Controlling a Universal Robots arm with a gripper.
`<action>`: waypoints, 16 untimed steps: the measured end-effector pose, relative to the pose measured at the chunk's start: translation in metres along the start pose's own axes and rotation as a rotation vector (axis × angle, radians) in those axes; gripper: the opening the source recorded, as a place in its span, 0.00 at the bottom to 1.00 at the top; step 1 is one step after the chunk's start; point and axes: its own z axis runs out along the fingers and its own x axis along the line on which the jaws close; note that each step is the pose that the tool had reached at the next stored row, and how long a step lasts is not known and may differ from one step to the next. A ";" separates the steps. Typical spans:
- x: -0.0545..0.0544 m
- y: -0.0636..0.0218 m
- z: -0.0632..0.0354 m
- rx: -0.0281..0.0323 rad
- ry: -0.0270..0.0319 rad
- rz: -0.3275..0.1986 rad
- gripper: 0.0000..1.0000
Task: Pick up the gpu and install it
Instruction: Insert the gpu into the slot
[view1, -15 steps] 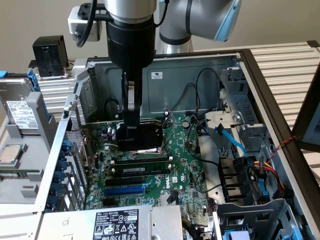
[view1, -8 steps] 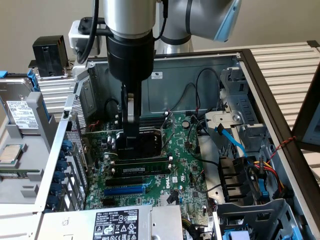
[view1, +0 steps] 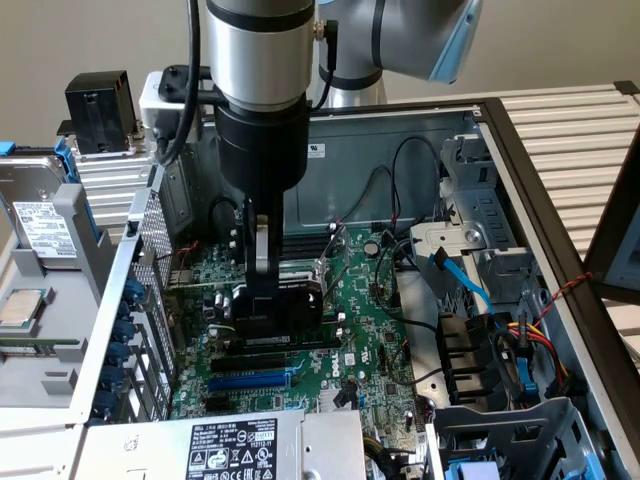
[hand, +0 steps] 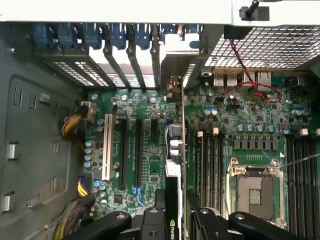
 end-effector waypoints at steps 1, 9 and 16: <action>0.000 0.0003 0.0018 -0.0003 0.0000 0.000 0.27; 0.002 0.0027 0.0132 -0.0081 0.0000 0.000 0.27; 0.003 0.0036 0.0149 -0.0137 0.0000 0.000 0.27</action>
